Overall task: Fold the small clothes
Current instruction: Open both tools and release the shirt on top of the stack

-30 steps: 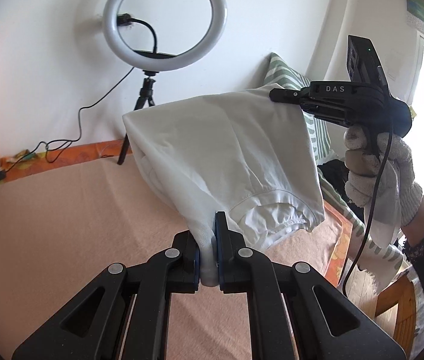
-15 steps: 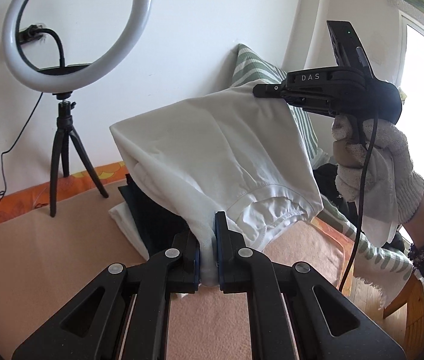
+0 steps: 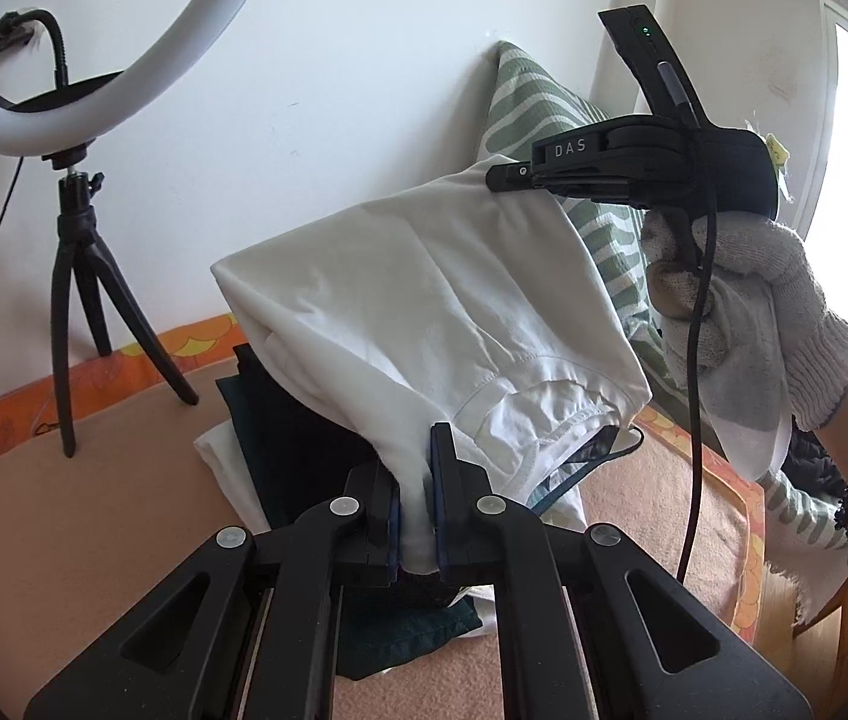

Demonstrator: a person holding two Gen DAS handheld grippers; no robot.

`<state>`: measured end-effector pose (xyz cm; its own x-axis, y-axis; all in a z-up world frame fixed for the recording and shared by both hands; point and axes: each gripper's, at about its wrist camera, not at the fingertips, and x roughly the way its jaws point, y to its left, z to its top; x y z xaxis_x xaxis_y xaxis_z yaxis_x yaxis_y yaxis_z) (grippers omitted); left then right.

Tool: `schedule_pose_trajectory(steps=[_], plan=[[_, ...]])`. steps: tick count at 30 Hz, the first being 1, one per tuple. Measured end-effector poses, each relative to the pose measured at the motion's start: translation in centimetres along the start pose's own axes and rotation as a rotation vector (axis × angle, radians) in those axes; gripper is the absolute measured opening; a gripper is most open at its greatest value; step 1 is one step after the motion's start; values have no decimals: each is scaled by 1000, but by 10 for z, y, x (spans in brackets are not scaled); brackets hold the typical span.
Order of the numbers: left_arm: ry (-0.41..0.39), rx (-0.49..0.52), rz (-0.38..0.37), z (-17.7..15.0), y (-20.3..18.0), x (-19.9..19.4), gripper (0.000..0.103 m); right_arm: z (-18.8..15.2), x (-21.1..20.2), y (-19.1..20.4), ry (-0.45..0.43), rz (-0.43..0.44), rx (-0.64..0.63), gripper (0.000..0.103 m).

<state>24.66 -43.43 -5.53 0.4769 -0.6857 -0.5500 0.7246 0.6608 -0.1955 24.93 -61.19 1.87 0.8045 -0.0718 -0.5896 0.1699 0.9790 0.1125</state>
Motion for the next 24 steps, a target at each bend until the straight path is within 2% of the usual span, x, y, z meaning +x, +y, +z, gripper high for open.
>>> schedule_pose_trajectory(steps=[2,4,5,6,9,10,11,14,16,24], plan=[[23,3,5,2,-1,5,12,-1,13,-4,28,-33,12,9],[41,4,11,4,-3,6,30,-2,20,-8,40,-102,24,25],[41,0,22,4,-4,5,60,-3,20,-9,39,-121,24,42],[23,-1,32,5,-5,1,79,-3,19,-9,34,-129,18,57],[-47,43,67,6,-10,-11,82,-4,10,-5,12,-124,-9,61],[-49,58,77,5,-13,-12,83,-4,10,-4,14,-129,-14,64],[-47,69,76,5,-16,-14,84,-3,10,-3,18,-130,-15,72],[-18,62,75,5,-17,-15,84,-3,2,0,2,-123,-17,76],[-13,56,81,5,-18,-18,84,-3,-4,2,-4,-132,-24,84],[-24,59,105,1,-26,-44,84,-7,-35,15,-19,-158,-31,86]])
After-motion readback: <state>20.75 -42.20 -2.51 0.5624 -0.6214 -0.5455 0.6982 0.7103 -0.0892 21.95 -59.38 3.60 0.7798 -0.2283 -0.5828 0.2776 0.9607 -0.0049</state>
